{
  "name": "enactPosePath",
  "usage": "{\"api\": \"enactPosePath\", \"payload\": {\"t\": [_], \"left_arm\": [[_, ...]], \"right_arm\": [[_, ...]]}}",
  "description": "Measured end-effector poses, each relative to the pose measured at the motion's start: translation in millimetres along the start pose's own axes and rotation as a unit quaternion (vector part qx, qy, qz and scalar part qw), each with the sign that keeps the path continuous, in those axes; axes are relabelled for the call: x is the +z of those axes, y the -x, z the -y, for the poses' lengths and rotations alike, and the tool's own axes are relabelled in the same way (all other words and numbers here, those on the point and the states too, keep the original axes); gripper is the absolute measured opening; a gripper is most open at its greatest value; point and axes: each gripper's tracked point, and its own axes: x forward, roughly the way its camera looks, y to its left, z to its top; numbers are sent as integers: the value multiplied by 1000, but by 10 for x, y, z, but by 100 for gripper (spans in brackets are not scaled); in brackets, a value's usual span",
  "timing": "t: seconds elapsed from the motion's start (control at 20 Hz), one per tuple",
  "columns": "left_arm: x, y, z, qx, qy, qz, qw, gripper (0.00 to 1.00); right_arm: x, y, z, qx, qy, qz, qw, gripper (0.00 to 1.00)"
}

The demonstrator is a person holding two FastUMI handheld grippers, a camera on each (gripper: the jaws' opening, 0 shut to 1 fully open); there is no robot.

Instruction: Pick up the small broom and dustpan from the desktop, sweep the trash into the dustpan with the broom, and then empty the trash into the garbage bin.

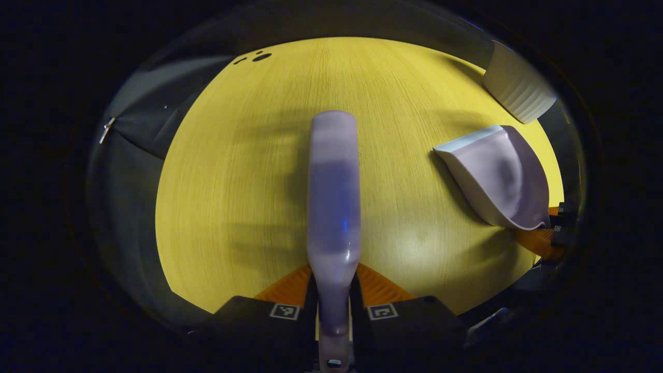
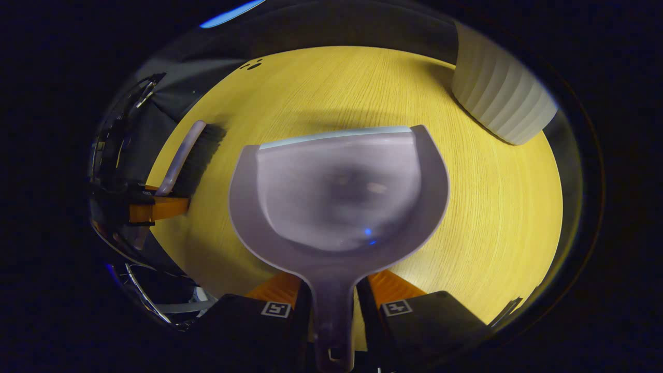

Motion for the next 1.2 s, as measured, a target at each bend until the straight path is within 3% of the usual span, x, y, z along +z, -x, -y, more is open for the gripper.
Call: {"api": "enactPosePath", "payload": {"t": [0.2, 0.35, 0.45, 0.65, 0.8, 0.9, 1.0, 1.2], "left_arm": [[52, 207, 63, -17, 8, 48, 999, 99], [89, 672, 71, -22, 3, 115, 993, 96], [118, 1105, 142, -47, -7, 189, 981, 96], [79, 2043, 19, -28, -36, 363, 931, 96], [20, 2614, 4, -23, -35, 453, 890, 96], [1, 2832, 121, -48, -11, 491, 870, 96], [-26, 3039, 245, -80, 16, 509, 857, 96], [-72, 3220, 267, -86, 36, 533, 841, 97]], "right_arm": [[97, 218, 1, -9, -26, 41, 999, 100], [128, 589, 15, -29, -57, 93, 994, 99], [225, 915, 31, -44, -78, 148, 985, 99], [396, 1804, 52, -79, -96, 280, 952, 99], [457, 2468, -53, -95, -78, 367, 922, 99], [445, 2881, -170, -103, -61, 415, 902, 99], [430, 3210, -317, -101, -51, 456, 883, 99], [366, 3466, -487, -92, -50, 503, 858, 99]]}}
